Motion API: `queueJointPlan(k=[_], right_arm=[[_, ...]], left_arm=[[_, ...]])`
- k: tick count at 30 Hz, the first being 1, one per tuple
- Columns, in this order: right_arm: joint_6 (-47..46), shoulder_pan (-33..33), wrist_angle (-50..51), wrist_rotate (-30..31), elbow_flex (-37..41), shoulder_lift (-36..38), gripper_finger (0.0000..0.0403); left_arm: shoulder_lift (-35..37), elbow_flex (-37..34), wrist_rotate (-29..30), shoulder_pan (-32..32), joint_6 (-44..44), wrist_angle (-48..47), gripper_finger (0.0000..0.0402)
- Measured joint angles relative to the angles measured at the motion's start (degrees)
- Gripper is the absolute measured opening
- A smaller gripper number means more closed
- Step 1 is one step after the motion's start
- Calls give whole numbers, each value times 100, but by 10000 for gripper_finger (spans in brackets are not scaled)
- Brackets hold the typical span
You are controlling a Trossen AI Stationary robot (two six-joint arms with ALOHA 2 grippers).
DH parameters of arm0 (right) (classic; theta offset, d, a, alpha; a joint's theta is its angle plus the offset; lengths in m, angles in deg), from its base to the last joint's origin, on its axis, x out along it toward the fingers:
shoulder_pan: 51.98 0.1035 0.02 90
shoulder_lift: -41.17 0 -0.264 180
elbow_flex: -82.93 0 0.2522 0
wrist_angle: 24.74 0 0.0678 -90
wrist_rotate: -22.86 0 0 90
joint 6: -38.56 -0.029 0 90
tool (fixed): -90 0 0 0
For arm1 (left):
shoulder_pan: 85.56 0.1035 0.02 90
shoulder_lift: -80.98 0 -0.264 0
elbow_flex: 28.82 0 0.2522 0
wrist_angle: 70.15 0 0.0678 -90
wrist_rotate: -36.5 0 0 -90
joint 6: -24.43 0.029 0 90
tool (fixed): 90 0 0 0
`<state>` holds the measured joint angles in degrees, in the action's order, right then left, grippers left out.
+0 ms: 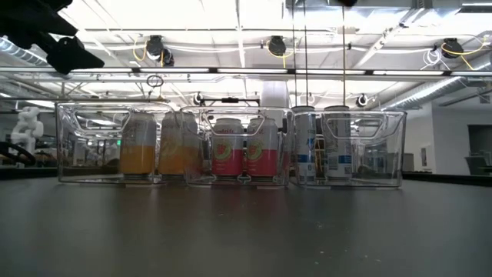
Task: Sort soda cans
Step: Return to Home Position
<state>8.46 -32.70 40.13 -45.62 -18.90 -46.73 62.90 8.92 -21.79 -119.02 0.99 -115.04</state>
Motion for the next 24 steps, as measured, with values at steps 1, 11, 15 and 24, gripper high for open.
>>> queueJointPlan(k=[1,11,15,24], right_arm=[[123,31,-781,-234,522,184,4],[-25,293,-5106,-698,4761,2285,1],[694,372,-6432,-689,5955,3045,1],[937,77,-8302,-679,8037,4232,0]], left_arm=[[0,0,0,-1,26,-9,383],[0,0,-10,1,-15,-82,383],[0,0,-15,-1,-20,-19,383],[0,0,-13,1,-19,44,383]])
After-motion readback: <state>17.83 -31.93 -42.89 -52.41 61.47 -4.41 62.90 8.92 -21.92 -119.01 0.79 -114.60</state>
